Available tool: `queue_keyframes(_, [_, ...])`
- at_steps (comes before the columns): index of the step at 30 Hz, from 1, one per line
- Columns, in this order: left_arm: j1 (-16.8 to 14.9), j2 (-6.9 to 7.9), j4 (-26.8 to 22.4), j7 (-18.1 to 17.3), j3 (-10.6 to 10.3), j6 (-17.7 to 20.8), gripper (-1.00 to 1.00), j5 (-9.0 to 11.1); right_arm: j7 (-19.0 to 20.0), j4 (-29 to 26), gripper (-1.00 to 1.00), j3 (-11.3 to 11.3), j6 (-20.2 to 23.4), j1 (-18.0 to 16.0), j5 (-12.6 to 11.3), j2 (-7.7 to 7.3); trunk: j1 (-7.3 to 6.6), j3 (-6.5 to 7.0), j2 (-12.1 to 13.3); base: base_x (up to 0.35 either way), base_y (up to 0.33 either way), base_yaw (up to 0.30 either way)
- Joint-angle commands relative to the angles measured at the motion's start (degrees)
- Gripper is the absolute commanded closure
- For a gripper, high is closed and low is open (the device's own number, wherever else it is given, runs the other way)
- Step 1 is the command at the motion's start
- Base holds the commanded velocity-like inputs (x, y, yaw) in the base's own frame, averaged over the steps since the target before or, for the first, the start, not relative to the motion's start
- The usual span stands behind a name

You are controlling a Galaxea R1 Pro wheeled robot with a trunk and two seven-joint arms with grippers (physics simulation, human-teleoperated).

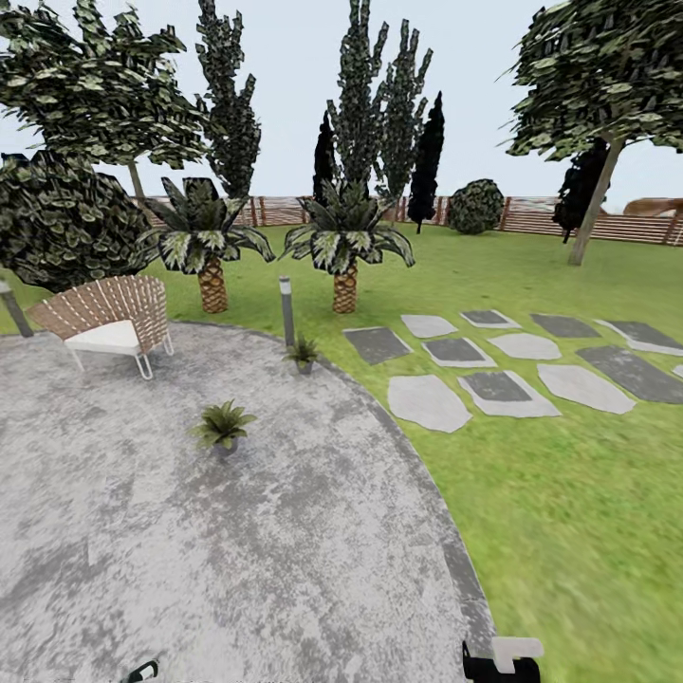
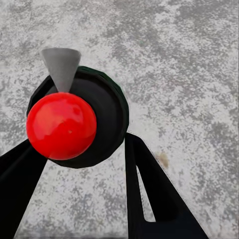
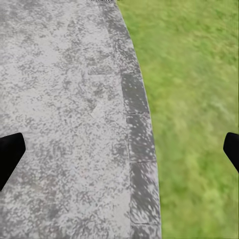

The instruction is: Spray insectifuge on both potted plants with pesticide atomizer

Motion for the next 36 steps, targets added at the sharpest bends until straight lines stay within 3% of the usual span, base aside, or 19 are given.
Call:
queue_keyframes(1, [-0.08,-0.02,0.08,0.0,0.45,-0.23,1.0,-0.6,-0.39,0.03,-1.0,0.39,-0.09,-0.04,0.05,-0.01,0.24,-0.32,-0.5,0.0,0.0,0.272])
queue_keyframes(19, [-0.08,-0.09,0.08,-0.01,0.42,-0.23,1.0,-0.6,-0.31,0.03,-1.0,0.39,-0.09,-0.04,0.05,-0.01,4.19,-4.45,-7.72,0.0,0.0,0.224])
queue_keyframes(36, [-0.08,-0.1,0.08,-0.07,0.44,-0.23,1.0,-0.6,-0.3,0.03,-1.0,0.35,-0.1,-0.02,0.13,-0.09,7.93,-7.81,-14.54,0.0,0.0,0.043])
